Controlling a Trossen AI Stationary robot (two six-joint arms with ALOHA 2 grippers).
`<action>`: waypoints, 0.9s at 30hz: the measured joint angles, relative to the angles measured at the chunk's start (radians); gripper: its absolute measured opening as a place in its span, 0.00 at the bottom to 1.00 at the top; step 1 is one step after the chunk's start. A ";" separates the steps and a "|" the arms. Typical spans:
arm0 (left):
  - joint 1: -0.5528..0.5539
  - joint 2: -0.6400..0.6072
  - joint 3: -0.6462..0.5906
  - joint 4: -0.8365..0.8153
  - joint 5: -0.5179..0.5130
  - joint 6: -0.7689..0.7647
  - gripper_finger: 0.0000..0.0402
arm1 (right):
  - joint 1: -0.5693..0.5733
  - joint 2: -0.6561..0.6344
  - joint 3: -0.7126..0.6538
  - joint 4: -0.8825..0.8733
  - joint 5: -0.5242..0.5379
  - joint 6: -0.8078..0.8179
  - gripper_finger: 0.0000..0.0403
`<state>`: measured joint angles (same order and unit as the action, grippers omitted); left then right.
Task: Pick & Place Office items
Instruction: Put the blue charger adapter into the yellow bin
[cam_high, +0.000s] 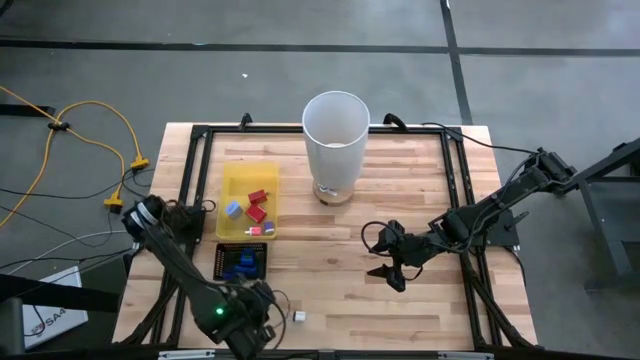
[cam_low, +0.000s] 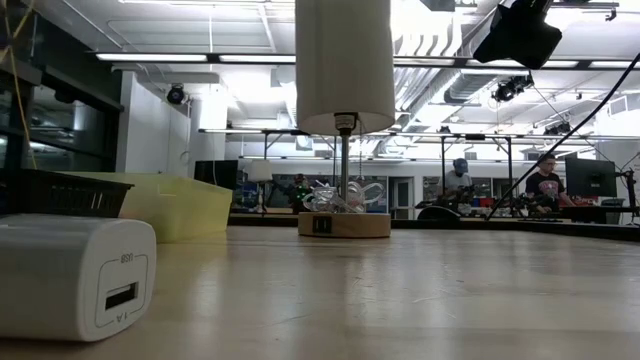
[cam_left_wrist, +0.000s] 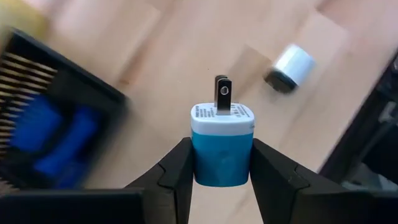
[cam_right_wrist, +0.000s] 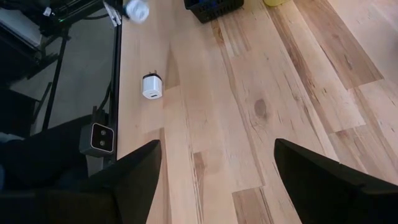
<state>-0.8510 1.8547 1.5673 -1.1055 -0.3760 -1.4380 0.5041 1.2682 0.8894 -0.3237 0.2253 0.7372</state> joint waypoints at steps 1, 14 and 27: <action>0.001 -0.014 0.000 -0.024 -0.016 -0.006 0.30 | 0.000 0.000 0.000 0.000 0.000 0.000 0.74; 0.087 -0.110 0.000 -0.270 -0.163 -0.021 0.30 | 0.000 0.000 0.000 0.000 0.000 0.000 0.74; 0.266 -0.191 0.000 -0.463 -0.145 -0.035 0.31 | 0.000 0.000 0.000 0.000 0.000 0.000 0.74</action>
<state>-0.5852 1.6636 1.5669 -1.5680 -0.5214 -1.4731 0.5039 1.2682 0.8894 -0.3237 0.2255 0.7372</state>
